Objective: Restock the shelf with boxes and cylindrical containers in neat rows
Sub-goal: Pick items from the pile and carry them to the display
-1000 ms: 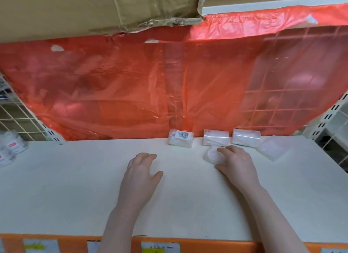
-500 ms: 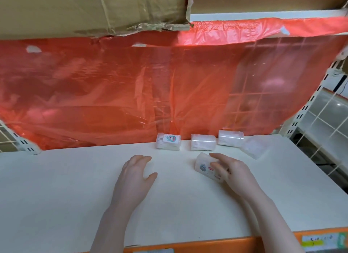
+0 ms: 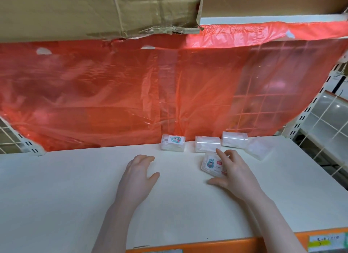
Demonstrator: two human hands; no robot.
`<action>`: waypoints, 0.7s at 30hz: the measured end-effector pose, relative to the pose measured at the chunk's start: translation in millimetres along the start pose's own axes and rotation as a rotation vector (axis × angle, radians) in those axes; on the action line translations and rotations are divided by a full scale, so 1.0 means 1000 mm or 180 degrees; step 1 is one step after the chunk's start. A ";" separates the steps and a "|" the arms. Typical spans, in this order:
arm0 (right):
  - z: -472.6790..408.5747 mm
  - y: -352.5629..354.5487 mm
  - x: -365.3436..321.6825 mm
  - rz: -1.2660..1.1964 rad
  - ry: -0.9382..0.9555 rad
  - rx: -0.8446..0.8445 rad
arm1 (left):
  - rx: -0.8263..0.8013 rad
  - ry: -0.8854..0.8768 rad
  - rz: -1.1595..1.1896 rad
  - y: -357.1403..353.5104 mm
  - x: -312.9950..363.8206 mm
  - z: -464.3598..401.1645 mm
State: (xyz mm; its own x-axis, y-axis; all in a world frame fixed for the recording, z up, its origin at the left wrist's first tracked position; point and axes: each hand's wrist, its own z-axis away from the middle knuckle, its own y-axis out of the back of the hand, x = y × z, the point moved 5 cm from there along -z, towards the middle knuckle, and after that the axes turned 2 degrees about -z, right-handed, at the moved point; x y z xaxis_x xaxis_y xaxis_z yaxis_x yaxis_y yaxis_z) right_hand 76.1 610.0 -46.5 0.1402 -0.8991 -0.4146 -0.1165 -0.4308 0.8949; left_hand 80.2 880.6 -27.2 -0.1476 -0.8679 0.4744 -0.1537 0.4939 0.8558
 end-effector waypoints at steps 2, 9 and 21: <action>-0.001 -0.001 0.001 0.0079 -0.0103 -0.0023 | -0.0006 -0.0013 -0.0018 0.000 -0.001 -0.003; -0.005 0.001 -0.003 0.0540 -0.0246 0.0003 | -0.0121 -0.0089 -0.0099 -0.003 -0.002 -0.023; -0.001 0.012 -0.003 0.0289 -0.0224 0.0115 | -0.0438 -0.0526 0.0046 -0.014 0.006 -0.073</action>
State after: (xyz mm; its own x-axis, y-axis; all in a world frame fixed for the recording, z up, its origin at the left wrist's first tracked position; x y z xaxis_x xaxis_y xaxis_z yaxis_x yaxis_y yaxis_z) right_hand 75.5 607.3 -34.3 0.0583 -0.9372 -0.3439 -0.1612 -0.3488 0.9232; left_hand 152.8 864.2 -21.1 -0.3088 -0.8346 0.4562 -0.0174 0.4845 0.8746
